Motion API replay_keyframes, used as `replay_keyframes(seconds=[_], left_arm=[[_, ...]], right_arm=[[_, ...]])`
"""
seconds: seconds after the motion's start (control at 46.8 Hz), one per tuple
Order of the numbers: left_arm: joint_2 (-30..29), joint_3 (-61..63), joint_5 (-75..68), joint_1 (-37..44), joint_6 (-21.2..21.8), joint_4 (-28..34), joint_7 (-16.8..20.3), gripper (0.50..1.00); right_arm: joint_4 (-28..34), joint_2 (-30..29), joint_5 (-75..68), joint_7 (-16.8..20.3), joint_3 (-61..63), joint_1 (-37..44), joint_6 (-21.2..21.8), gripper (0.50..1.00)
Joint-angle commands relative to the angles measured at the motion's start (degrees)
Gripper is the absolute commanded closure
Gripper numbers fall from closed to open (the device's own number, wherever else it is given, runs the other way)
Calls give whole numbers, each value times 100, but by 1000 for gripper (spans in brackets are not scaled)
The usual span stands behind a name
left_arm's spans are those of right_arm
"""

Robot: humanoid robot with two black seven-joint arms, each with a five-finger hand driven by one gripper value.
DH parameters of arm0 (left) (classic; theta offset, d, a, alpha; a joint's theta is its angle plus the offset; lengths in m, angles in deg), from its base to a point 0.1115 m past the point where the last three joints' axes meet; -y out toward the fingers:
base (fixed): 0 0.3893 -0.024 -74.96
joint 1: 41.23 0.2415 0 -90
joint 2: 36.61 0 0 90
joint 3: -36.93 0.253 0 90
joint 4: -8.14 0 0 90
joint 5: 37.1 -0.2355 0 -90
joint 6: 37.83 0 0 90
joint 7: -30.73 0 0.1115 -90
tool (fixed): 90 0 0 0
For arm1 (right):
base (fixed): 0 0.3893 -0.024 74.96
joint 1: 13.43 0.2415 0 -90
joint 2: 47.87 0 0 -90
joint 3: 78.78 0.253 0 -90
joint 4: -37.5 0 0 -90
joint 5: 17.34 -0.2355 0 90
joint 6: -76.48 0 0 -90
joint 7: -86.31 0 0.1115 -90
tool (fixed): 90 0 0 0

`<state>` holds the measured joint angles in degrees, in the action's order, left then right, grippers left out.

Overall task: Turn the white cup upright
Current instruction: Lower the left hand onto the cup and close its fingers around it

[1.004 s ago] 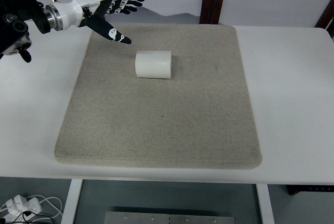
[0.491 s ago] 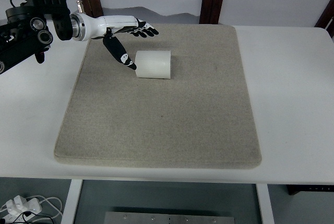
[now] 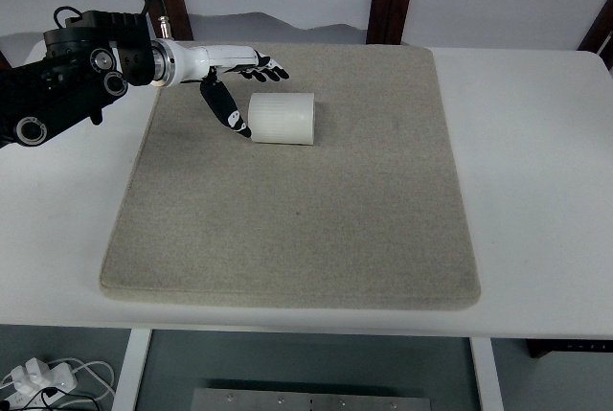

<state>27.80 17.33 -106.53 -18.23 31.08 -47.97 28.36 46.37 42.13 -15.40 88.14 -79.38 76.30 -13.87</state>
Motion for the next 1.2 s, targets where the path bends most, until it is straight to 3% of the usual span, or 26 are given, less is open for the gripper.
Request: replay_keyframes(seconds=[0.0,0.299,0.726,1.174], left_arm=[[150,0,-9,-32,61,144,8,542],[748,9,-272,-146,105,812,52,542],[1091,141,-396,-129,123,1120,96,559],[1241,308,-413,-146,202,1339,113,636]], right_arm=[[0,0,-1,1,-2,0,0,548],[0,0,-1,1,-2,0,0,548],[0,0,-1,1,-2,0,0,548],[0,0,-1,1,-2,0,0,548]])
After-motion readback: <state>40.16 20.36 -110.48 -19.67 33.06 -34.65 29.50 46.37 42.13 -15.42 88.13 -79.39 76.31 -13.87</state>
